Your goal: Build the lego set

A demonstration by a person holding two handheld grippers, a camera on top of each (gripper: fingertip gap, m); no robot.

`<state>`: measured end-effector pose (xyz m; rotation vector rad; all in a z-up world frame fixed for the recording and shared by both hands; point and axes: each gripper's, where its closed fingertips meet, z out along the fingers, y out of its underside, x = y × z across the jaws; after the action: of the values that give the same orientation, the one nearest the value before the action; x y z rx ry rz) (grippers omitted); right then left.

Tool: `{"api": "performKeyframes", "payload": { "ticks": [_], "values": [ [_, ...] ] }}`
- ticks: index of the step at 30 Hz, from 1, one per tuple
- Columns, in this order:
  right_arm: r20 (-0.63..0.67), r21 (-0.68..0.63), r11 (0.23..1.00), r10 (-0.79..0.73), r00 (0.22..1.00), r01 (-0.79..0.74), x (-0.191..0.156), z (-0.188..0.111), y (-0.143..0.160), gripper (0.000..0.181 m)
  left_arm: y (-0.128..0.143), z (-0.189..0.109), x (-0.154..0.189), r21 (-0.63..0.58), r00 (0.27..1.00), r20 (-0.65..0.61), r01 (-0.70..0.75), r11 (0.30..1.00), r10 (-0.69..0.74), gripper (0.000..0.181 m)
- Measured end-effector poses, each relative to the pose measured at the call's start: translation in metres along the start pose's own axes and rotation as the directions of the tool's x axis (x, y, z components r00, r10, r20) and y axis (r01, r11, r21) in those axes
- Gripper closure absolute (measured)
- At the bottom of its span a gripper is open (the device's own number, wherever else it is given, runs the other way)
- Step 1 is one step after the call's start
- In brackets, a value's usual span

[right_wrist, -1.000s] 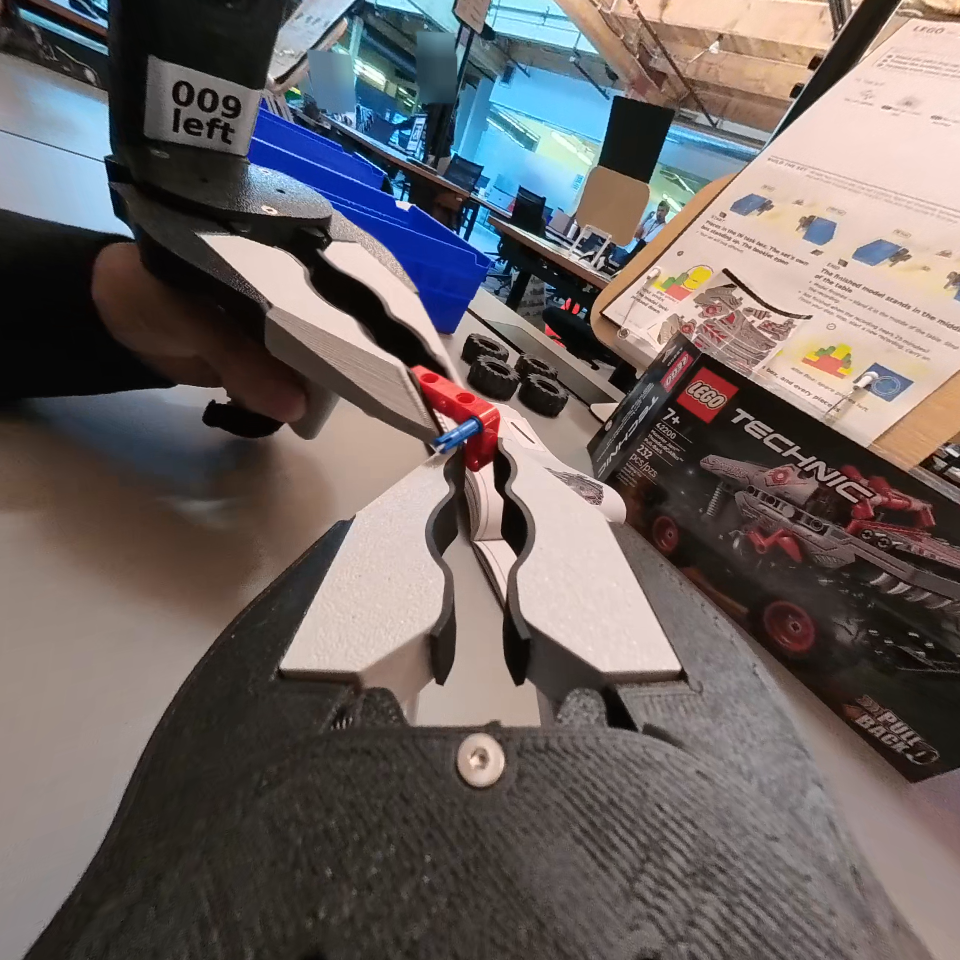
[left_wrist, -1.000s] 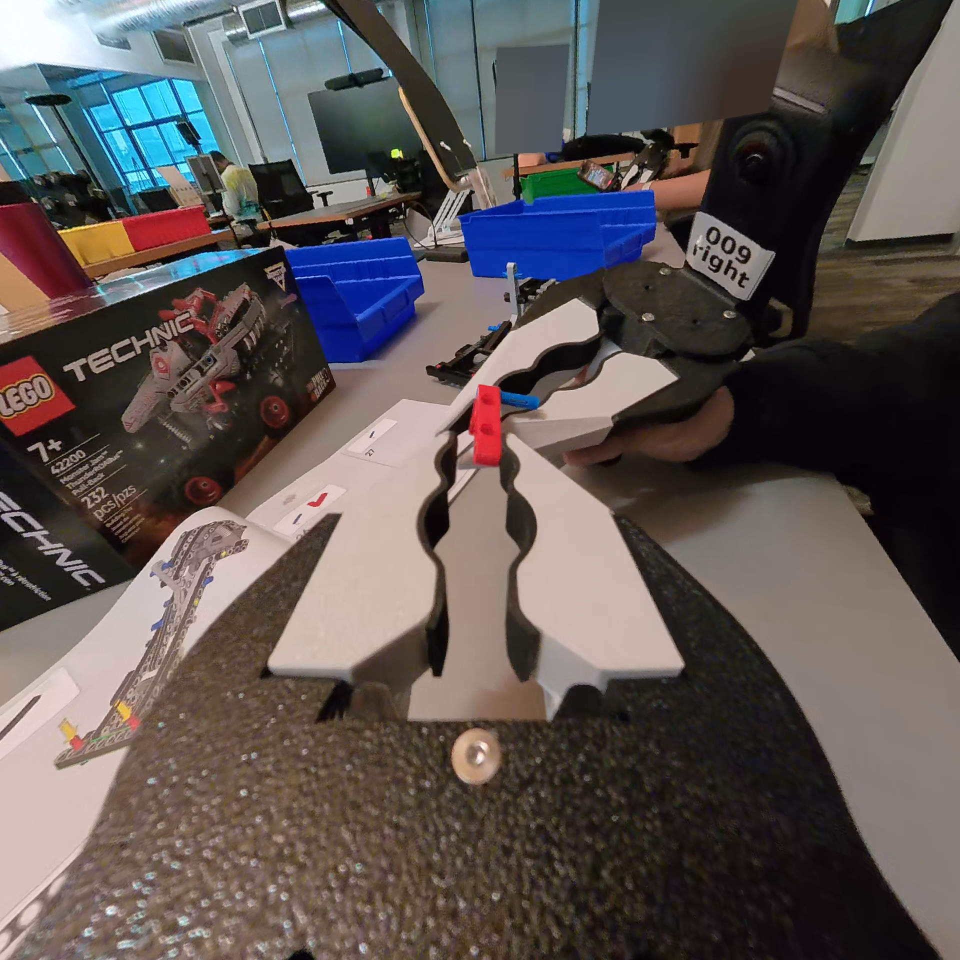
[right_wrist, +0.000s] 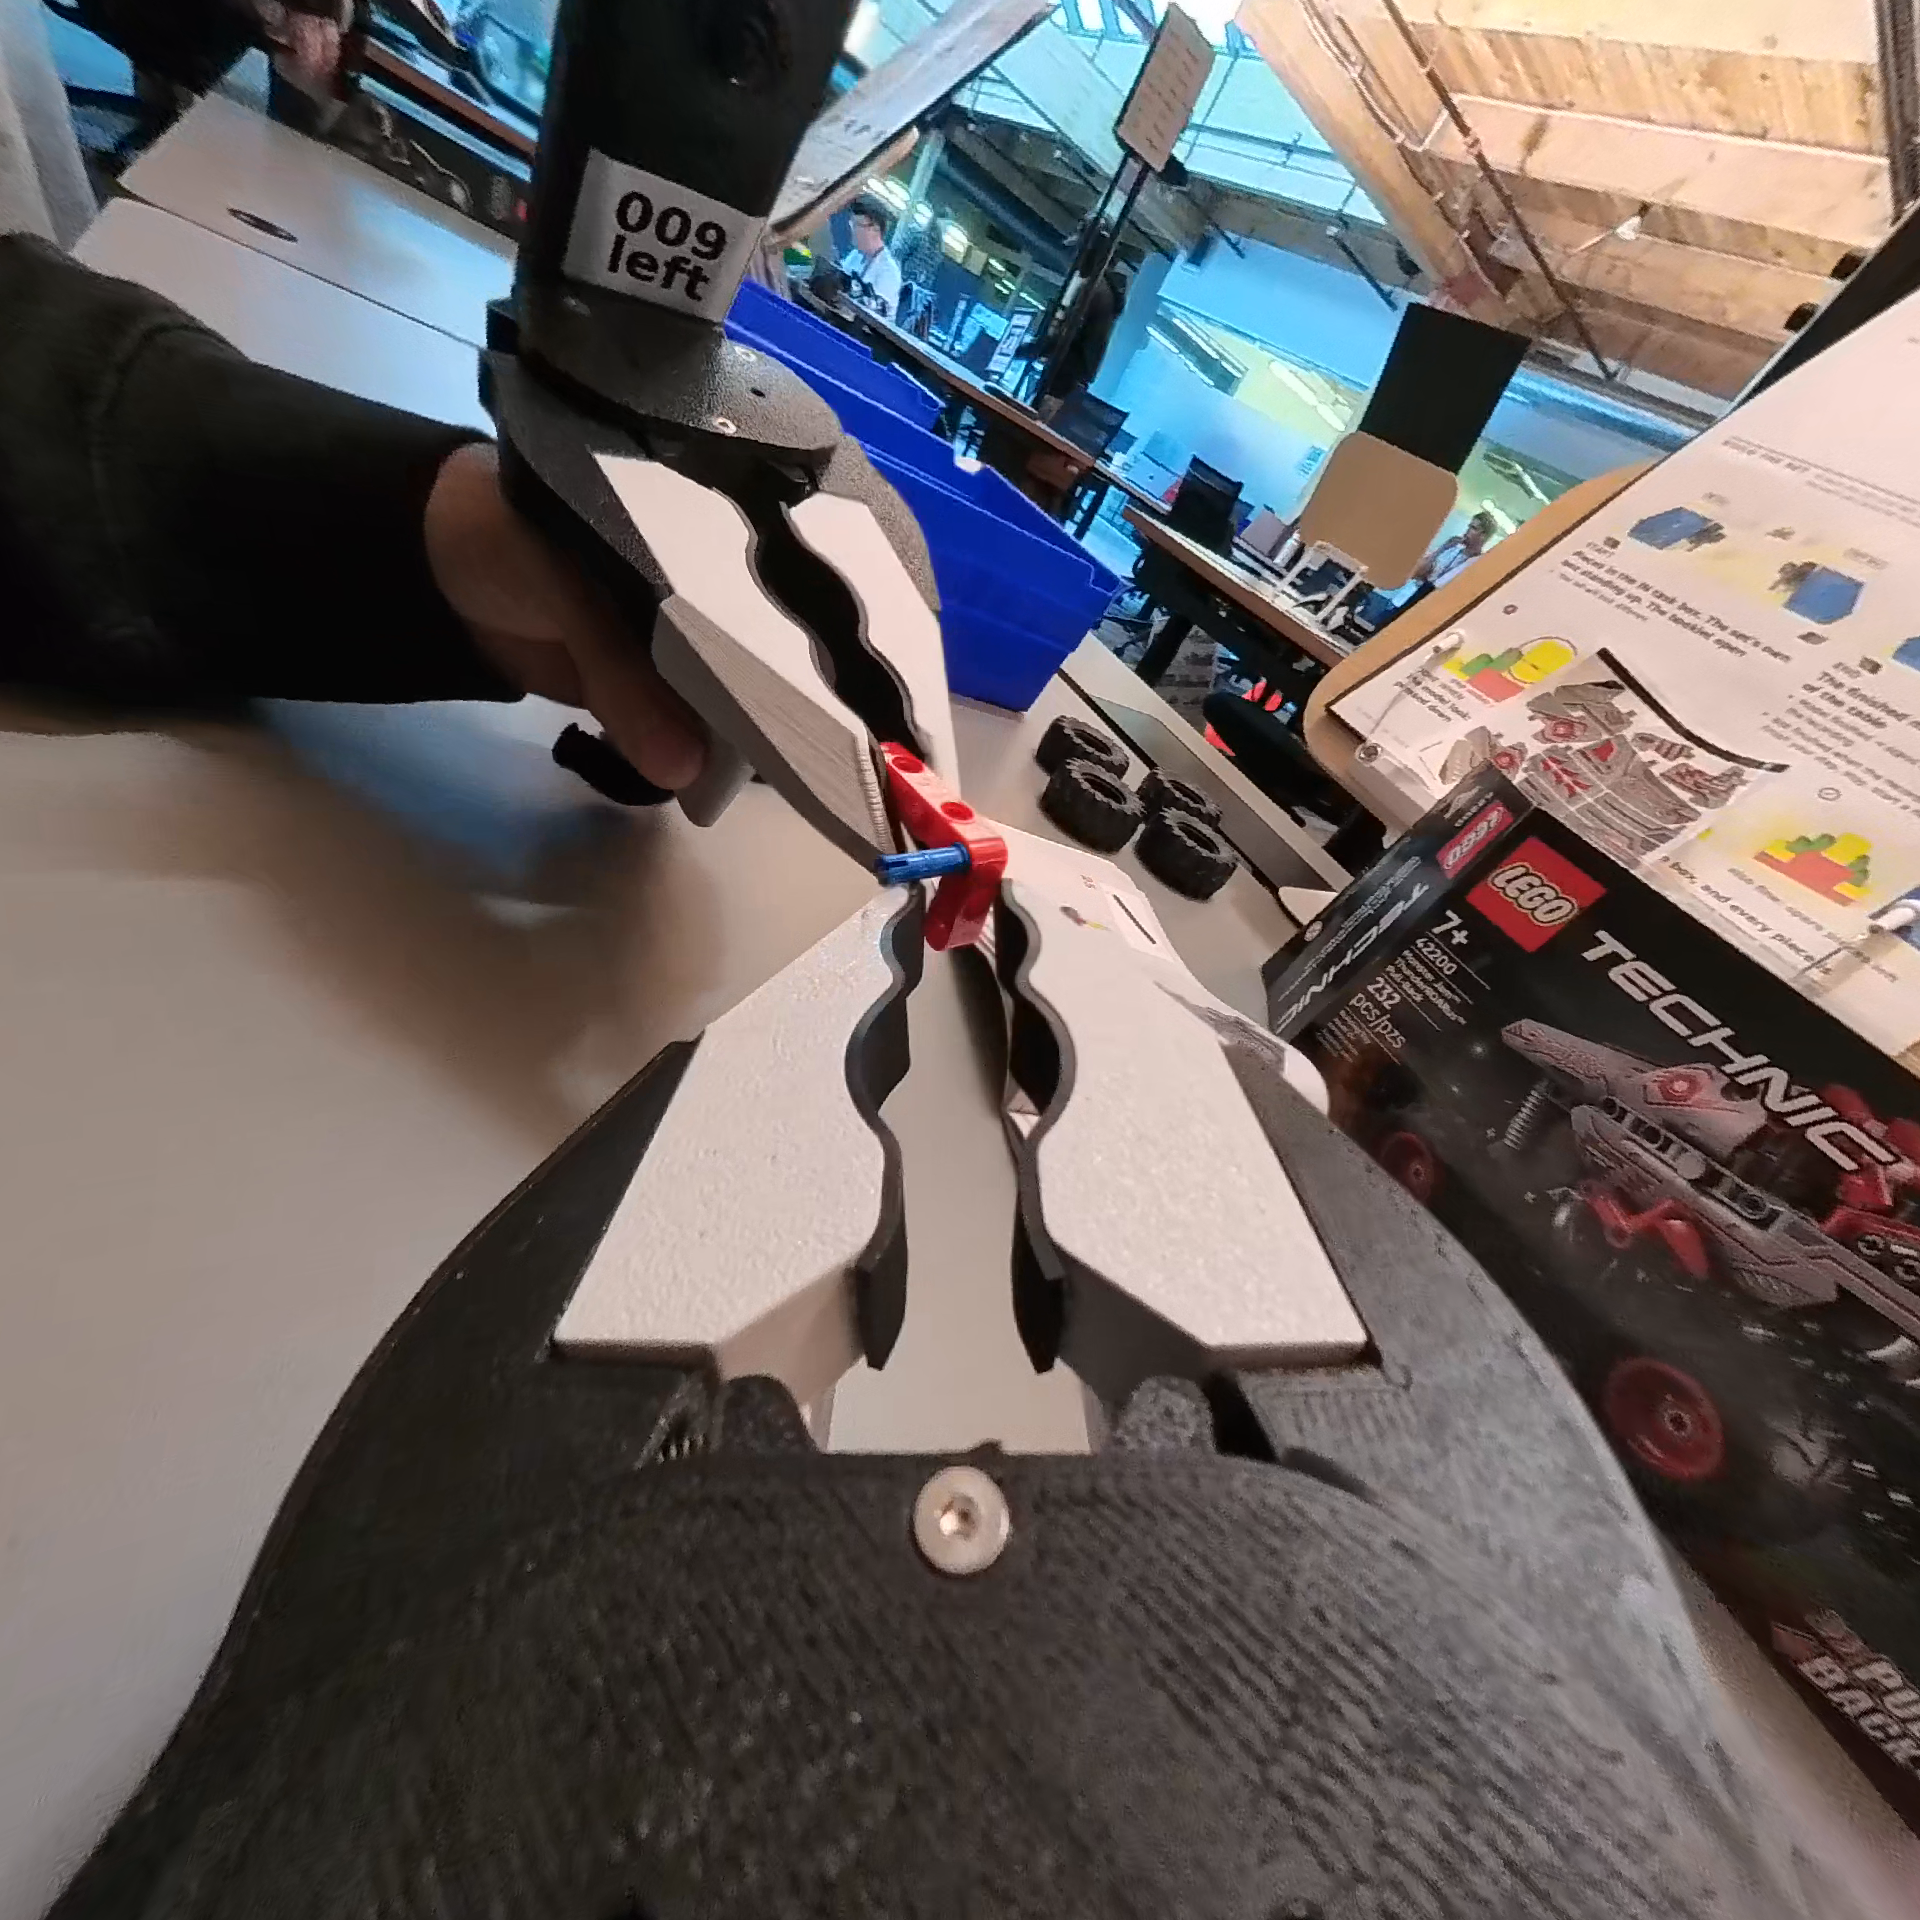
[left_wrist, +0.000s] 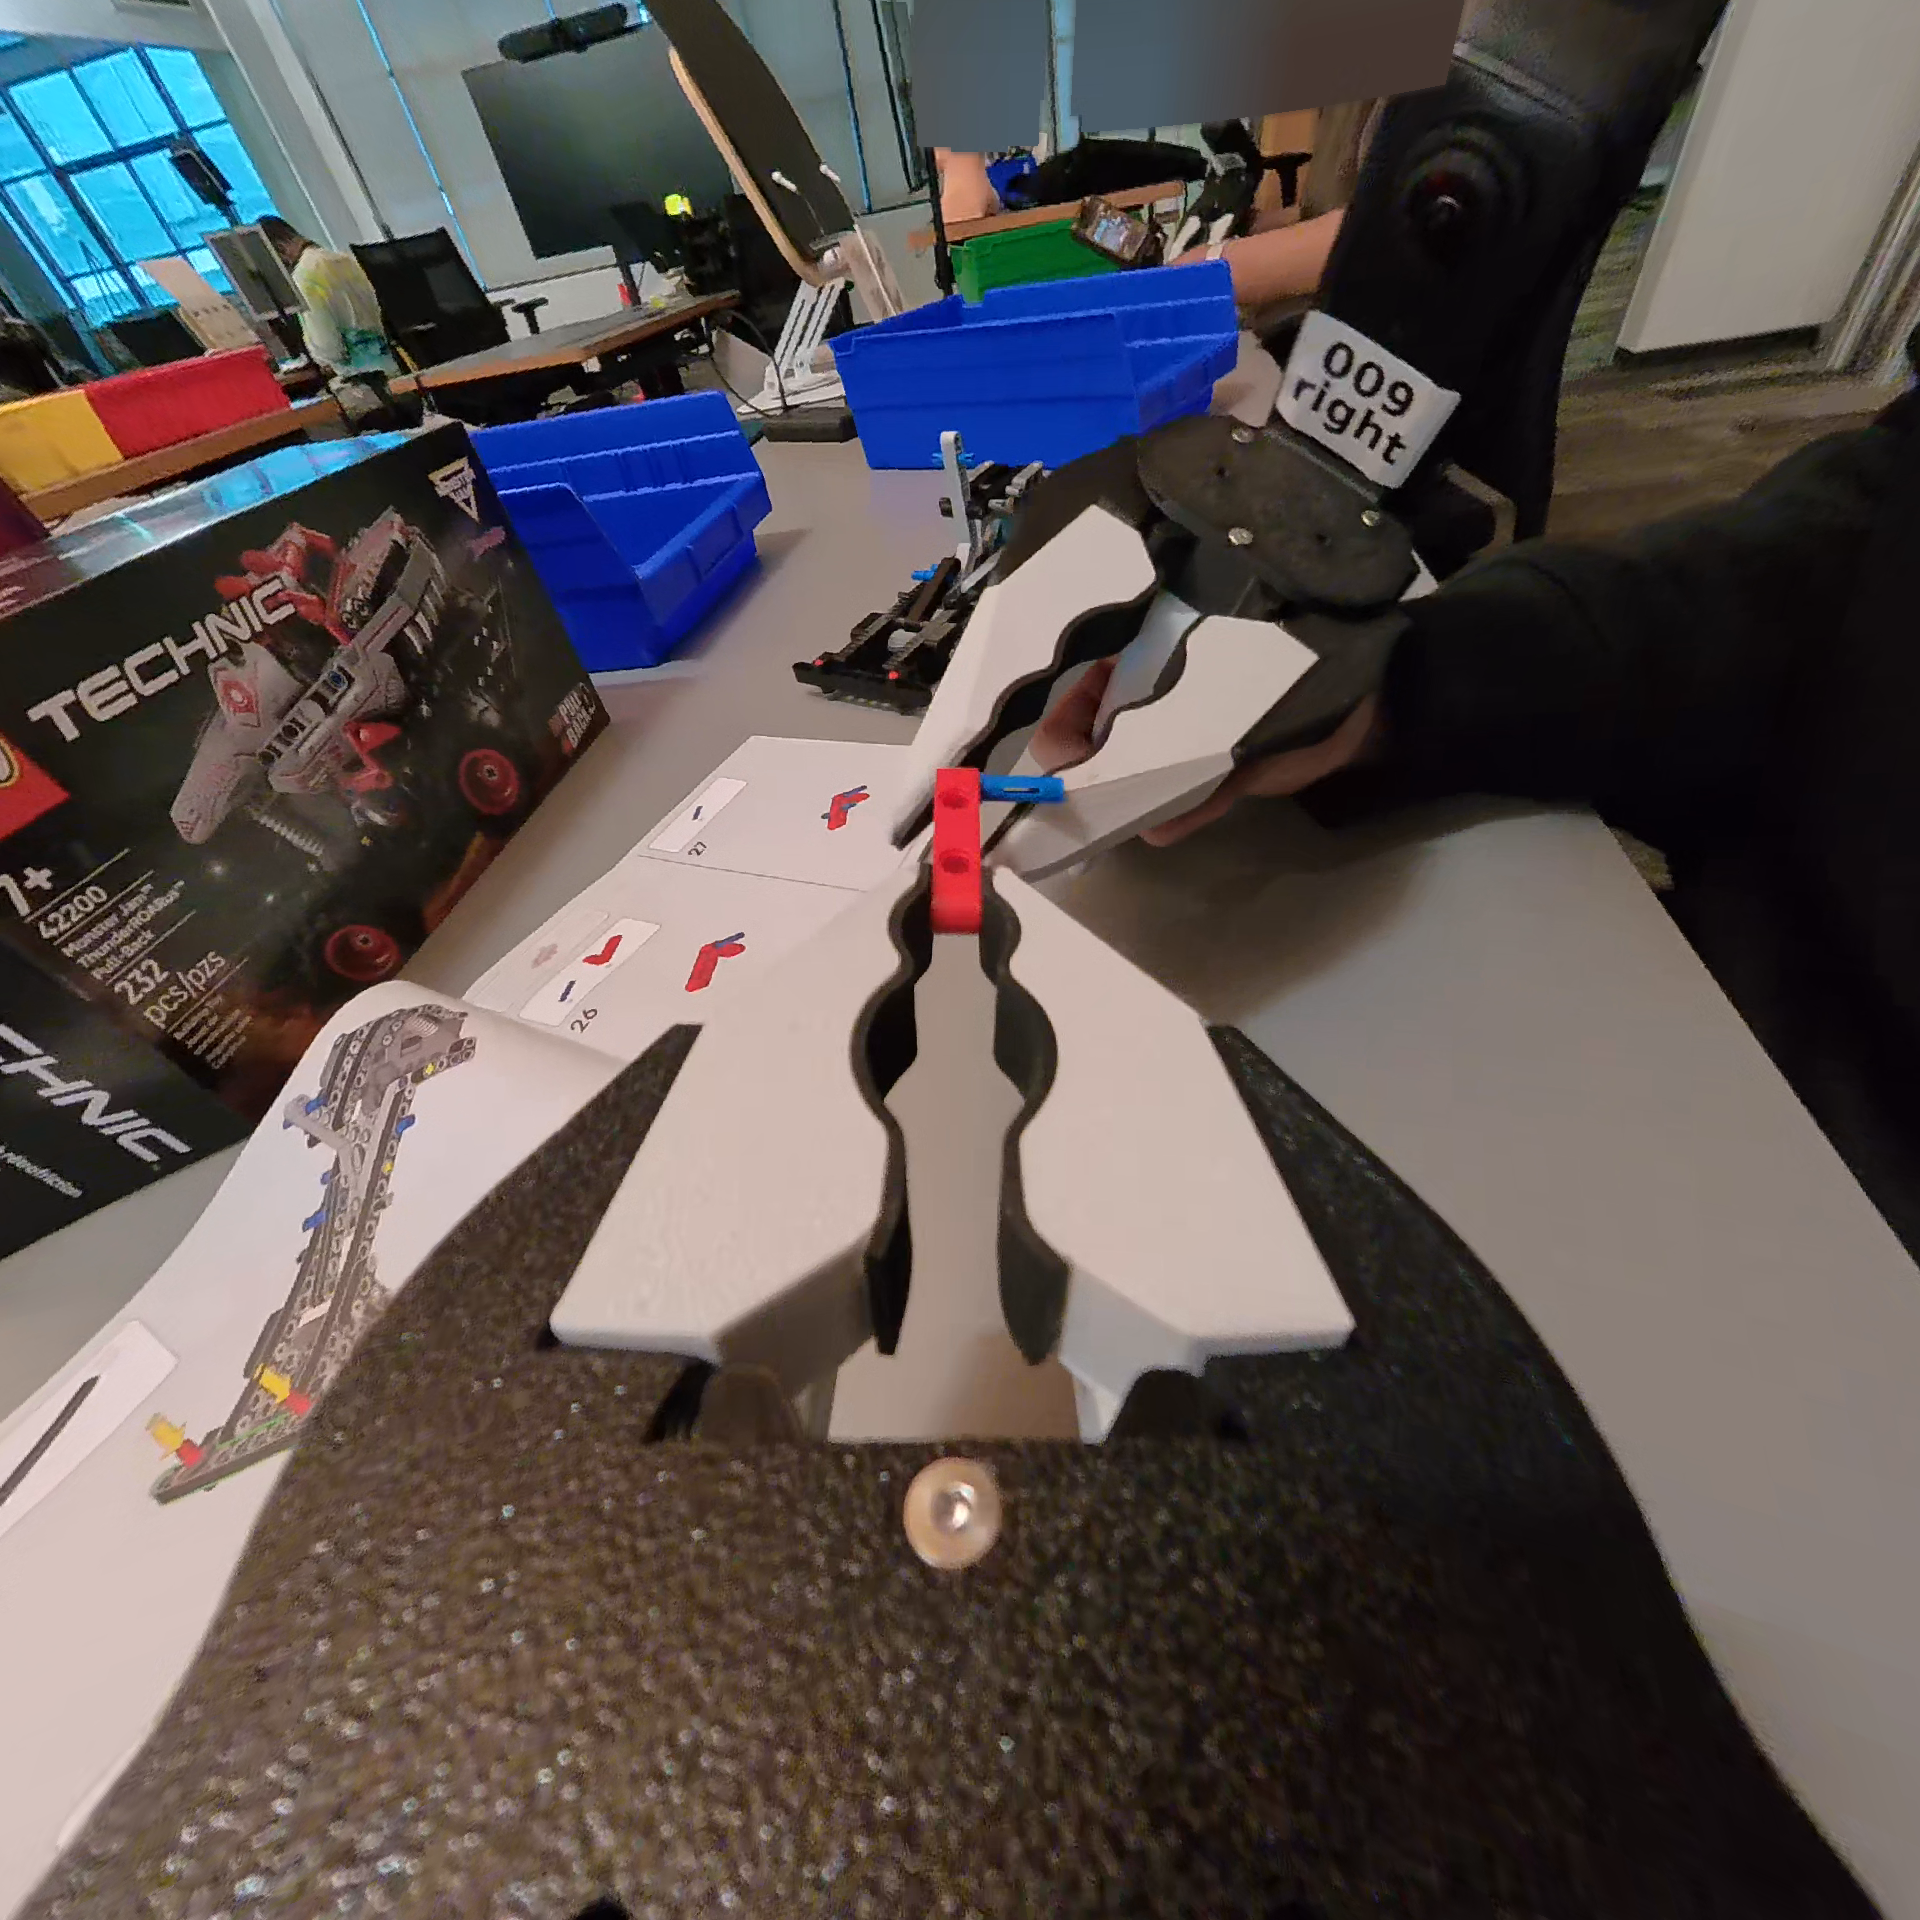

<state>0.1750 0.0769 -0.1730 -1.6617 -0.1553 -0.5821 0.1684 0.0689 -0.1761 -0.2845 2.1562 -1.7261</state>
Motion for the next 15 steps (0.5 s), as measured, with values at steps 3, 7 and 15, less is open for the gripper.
{"api": "performKeyframes", "payload": {
  "ticks": [3,7,15],
  "values": [
    [-0.015,0.003,1.0,0.004,1.0,-0.004,0.002,0.0,0.0,0.173,0.001,0.001,-0.001,-0.003,1.0,0.01,-0.003,1.0,0.003,0.177],
    [-0.041,-0.03,0.998,0.048,0.998,-0.049,0.01,0.0,0.005,0.172,0.006,0.003,-0.008,-0.018,0.998,0.05,0.036,0.999,-0.036,0.174],
    [-0.017,-0.108,0.933,0.344,0.939,-0.343,0.025,0.002,0.019,0.173,0.002,0.0,-0.025,0.039,0.982,0.12,0.145,0.989,-0.149,0.167]
  ]
}}
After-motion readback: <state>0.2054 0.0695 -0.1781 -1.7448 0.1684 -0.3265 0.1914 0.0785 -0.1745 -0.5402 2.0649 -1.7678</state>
